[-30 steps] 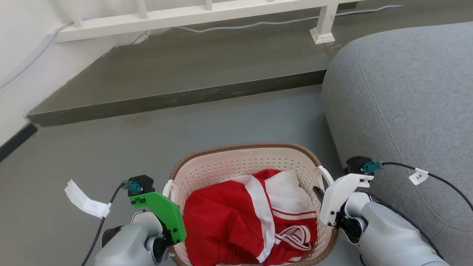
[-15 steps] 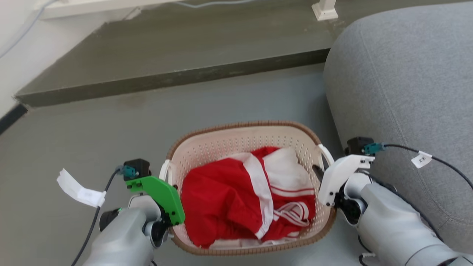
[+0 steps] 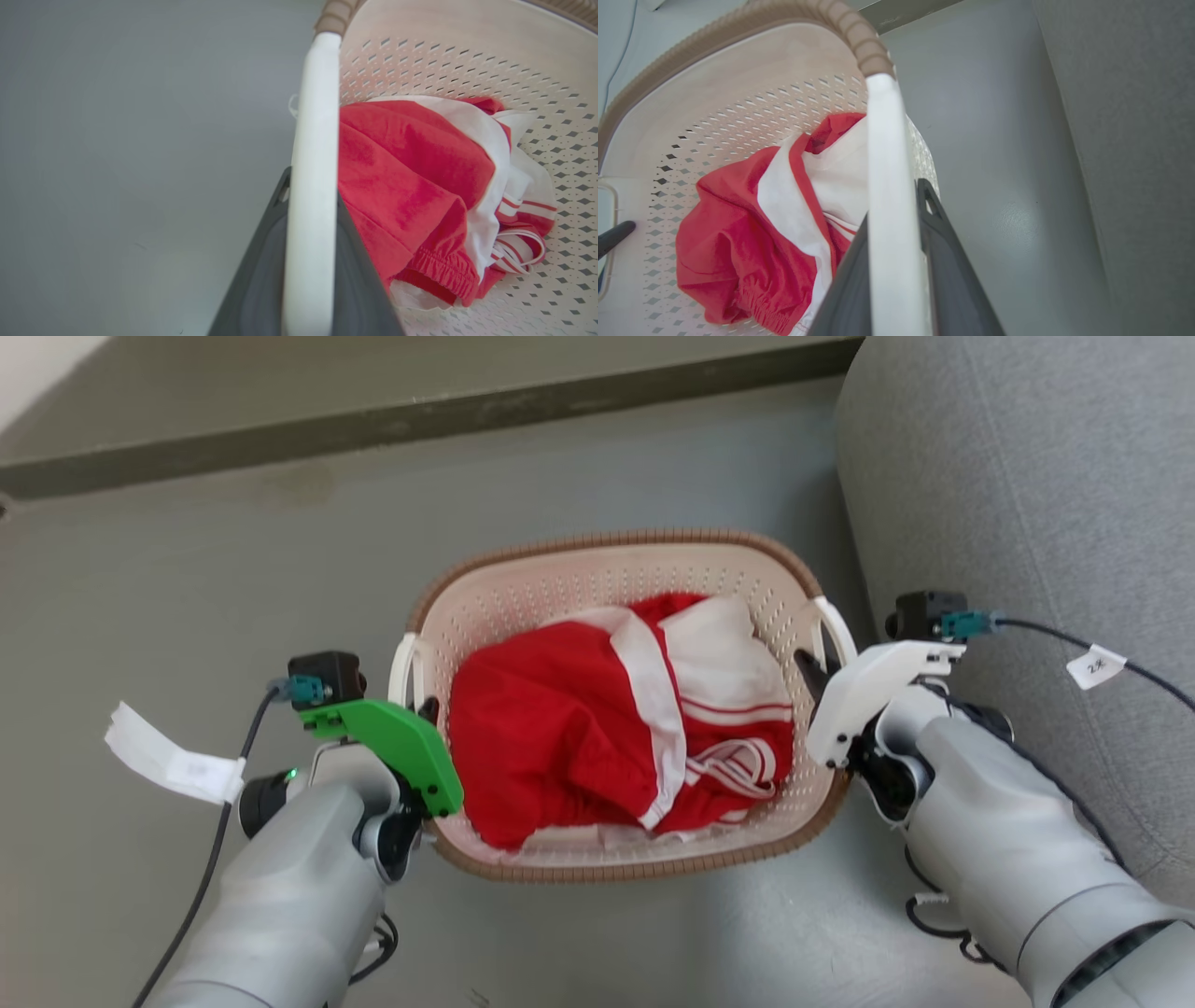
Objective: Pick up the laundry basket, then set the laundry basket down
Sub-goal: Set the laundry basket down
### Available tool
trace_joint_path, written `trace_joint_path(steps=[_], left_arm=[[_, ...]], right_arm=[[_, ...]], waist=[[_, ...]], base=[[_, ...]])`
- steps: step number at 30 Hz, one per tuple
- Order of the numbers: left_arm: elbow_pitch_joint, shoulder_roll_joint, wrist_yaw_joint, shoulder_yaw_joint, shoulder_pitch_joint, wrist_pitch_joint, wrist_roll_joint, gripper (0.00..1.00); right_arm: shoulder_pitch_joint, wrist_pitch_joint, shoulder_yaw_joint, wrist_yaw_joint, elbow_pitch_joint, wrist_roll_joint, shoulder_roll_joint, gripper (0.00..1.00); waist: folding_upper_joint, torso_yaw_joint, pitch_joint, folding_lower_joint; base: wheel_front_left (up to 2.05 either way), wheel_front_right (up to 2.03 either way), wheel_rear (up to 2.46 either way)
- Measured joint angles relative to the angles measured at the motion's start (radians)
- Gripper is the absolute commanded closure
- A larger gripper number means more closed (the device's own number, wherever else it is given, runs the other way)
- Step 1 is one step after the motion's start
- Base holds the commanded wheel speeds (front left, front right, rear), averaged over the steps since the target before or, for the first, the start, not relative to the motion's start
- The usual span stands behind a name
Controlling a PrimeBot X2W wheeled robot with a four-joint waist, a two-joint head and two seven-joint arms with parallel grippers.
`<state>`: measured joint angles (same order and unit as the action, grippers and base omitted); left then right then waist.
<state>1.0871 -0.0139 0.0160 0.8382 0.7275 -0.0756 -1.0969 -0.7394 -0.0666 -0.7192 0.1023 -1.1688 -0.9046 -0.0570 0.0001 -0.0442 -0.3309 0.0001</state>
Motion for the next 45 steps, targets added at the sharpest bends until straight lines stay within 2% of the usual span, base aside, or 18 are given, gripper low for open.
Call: trace_joint_path(steps=[16, 45], left_arm=[[-0.018, -0.001, 0.0, -0.014, 0.147, -0.071, 0.009, 1.0], [-0.036, 0.0, -0.006, -0.029, 0.38, -0.137, 0.018, 1.0]], right_arm=[[-0.15, -0.071, 0.017, 0.001, 0.003, 0.016, -0.023, 1.0], [-0.375, -0.15, 0.04, 0.002, 0.01, 0.043, -0.063, 1.0]], waist=[[0.0, 0.007, -0.208, 0.0], [0.0, 0.033, -0.578, 0.0]], base=[[0.0, 0.0, 0.0], [0.0, 0.0, 0.0]])
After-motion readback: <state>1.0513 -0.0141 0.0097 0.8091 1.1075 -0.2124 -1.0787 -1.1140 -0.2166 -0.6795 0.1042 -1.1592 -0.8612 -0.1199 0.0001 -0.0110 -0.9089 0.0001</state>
